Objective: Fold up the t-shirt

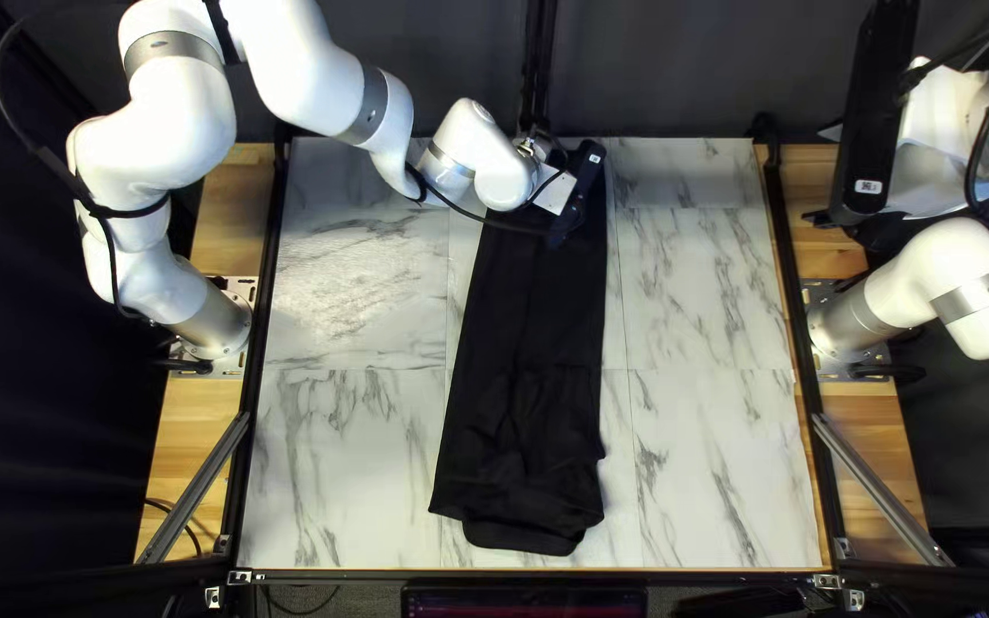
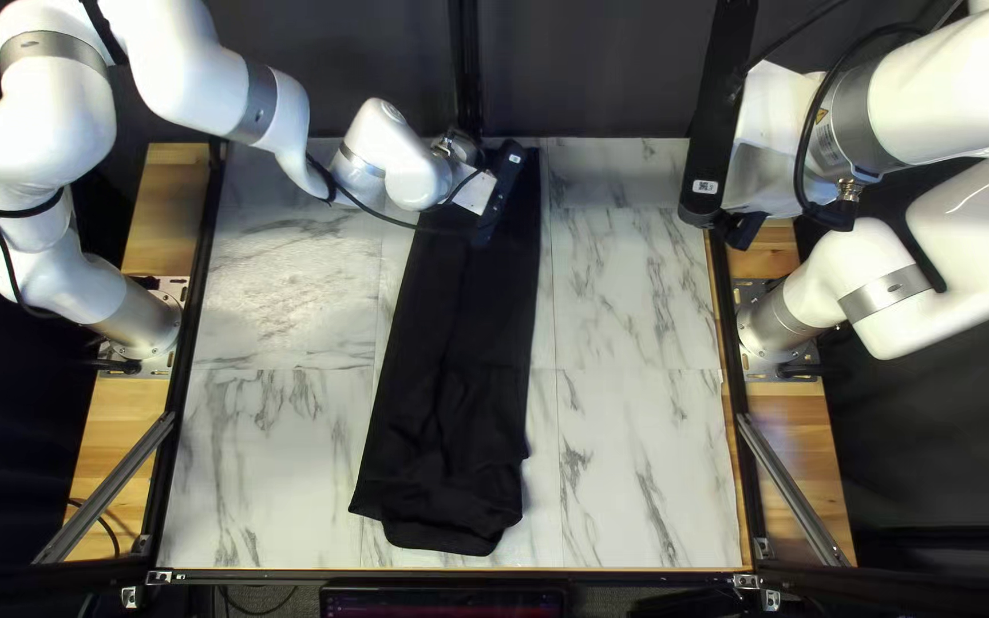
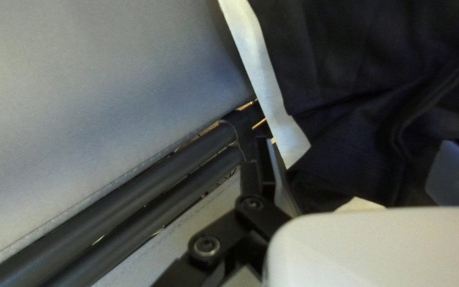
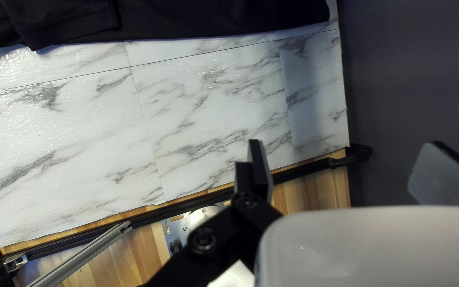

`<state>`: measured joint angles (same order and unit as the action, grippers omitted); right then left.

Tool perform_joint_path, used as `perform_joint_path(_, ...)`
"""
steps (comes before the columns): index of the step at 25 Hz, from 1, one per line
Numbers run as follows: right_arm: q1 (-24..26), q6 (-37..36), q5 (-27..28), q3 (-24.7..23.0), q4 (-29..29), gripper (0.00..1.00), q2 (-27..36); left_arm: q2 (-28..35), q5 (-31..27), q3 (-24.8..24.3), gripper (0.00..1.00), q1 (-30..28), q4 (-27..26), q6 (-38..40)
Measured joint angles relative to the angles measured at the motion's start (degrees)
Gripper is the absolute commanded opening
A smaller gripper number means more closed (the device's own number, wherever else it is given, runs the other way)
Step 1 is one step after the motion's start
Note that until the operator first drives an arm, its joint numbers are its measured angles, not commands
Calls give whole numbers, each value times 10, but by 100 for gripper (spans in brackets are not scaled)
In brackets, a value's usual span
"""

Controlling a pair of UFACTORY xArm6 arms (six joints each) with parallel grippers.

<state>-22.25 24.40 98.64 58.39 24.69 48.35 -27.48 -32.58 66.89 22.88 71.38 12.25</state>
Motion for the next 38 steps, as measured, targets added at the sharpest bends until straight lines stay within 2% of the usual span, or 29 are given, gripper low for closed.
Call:
perform_joint_path(8, 0, 0, 0, 0, 0, 100, 0, -3, -12, 14, 100, 8, 3, -12)
perform_joint_path(17, 0, 0, 0, 0, 0, 100, 0, -28, -14, 77, 100, 14, -15, -63)
perform_joint_path(20, 0, 0, 0, 0, 0, 100, 0, -18, -15, 75, 100, 10, -17, -69)
perform_joint_path(26, 0, 0, 0, 0, 0, 100, 0, 50, -27, 9, 100, -8, 5, -43)
perform_joint_path(34, 0, 0, 0, 0, 0, 100, 0, 110, -45, -87, 100, -34, 50, 41)
perform_joint_path(38, 0, 0, 0, 0, 0, 100, 0, 183, -50, -164, 100, -55, 50, 64)
